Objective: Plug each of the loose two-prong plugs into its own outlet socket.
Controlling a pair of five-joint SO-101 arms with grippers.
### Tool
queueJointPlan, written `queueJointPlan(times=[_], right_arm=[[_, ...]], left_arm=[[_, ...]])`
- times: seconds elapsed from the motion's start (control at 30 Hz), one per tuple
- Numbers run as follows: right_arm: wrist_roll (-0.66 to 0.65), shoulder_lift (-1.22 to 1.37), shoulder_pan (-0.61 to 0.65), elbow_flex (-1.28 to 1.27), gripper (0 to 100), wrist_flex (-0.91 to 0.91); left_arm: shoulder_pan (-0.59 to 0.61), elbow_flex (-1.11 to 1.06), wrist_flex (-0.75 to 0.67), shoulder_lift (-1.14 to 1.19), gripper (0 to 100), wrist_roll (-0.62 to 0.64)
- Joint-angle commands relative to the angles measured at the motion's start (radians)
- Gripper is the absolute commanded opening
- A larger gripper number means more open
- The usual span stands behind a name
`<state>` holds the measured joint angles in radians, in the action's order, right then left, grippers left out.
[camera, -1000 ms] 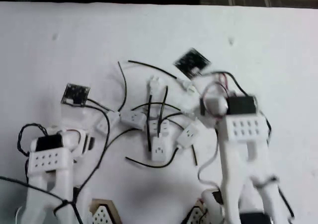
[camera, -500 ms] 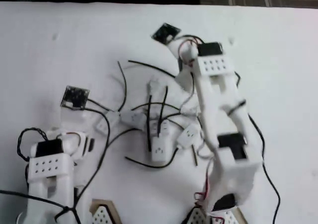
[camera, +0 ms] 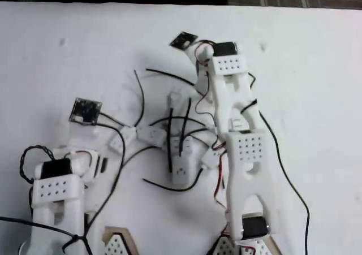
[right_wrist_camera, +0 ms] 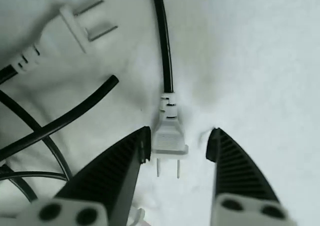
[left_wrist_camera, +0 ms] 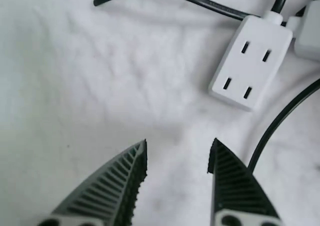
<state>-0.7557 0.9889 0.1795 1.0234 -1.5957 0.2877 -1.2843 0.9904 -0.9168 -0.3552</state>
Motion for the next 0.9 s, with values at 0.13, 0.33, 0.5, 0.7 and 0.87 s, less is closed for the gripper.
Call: queueJointPlan(times=[0.13, 0.33, 0.5, 0.7, 0.87], right_arm=[[-0.008, 0.09, -0.05, 0.209, 18.4, -0.039], [-0.008, 0.114, -0.054, 0.218, 18.4, -0.053], [-0.003, 0.114, -0.01, 0.216, 18.4, -0.12], [-0.002, 0.111, 0.024, 0.15, 18.3, -0.12], [-0.002, 0.107, 0.033, 0.109, 11.2, -0.12]], left_arm=[[0.005, 0.002, -0.014, -0.019, 21, 0.006], [0.005, 0.002, -0.014, -0.019, 21, 0.006], [0.005, 0.002, -0.014, -0.019, 21, 0.006], [0.005, 0.002, -0.014, -0.019, 21, 0.006], [0.005, 0.002, -0.012, -0.019, 21, 0.006]])
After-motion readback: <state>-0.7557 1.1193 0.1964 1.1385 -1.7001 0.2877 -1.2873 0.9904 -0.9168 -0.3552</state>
